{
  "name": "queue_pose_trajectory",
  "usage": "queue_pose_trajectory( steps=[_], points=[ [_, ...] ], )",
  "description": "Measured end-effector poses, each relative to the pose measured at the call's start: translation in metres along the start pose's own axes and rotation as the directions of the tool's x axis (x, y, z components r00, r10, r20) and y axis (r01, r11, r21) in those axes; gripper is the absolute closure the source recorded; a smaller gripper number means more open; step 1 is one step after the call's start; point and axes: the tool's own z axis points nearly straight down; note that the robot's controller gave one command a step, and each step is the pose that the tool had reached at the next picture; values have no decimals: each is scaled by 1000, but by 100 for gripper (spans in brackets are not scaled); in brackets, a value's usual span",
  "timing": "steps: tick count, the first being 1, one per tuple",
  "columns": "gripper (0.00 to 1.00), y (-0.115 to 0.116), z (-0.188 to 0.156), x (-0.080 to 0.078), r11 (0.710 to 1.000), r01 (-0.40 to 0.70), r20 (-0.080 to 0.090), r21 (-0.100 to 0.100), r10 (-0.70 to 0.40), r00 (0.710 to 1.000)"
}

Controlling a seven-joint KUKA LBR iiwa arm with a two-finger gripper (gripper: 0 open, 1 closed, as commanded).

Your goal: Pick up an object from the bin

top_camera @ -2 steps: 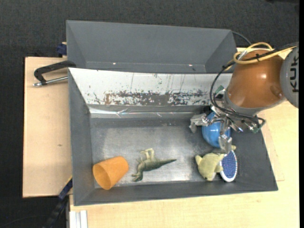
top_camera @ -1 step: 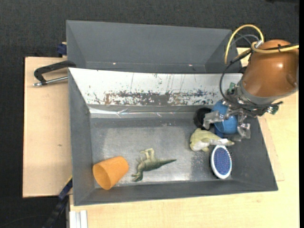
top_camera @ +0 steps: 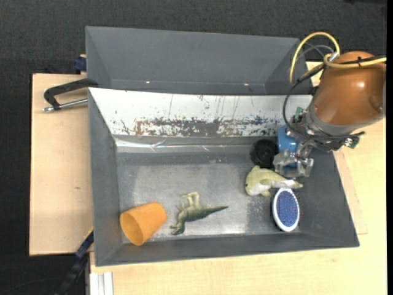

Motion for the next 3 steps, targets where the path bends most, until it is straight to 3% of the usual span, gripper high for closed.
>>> queue_pose_trajectory(
  steps=[1,2,3],
  points=[
    [0,0,0,0,1000,0,0,-1,0,1000],
    [0,67,1,21,903,429,-1,-7,-429,903],
    [0,52,31,17,748,663,10,3,-663,748]
  ],
)
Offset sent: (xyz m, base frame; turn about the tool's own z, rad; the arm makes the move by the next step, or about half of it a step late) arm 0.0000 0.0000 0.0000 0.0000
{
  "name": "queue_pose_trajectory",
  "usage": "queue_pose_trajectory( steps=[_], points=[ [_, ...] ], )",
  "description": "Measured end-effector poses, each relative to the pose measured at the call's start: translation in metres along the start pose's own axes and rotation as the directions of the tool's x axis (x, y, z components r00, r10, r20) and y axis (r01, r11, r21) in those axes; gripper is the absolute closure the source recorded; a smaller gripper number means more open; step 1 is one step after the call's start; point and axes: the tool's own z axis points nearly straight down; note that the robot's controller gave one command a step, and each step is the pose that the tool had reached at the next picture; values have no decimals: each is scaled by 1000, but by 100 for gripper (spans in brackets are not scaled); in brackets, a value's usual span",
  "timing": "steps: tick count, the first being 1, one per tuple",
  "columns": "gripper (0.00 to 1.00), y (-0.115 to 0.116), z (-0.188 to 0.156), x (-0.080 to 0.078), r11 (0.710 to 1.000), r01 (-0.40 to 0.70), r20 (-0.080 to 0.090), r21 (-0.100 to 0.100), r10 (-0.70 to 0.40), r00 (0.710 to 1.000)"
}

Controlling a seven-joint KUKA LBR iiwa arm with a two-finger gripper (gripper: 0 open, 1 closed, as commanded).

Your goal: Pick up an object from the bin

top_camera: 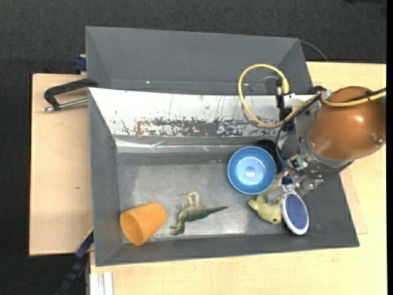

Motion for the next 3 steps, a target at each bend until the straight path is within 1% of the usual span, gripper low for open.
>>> queue_pose_trajectory(
  steps=[1,2,3],
  points=[
    [100,0,-1,3,1000,-2,-6,-1,2,1000],
    [100,-12,-71,29,999,-49,-14,3,49,999],
    [100,-9,-153,14,999,-53,-13,3,53,999]
  ],
)
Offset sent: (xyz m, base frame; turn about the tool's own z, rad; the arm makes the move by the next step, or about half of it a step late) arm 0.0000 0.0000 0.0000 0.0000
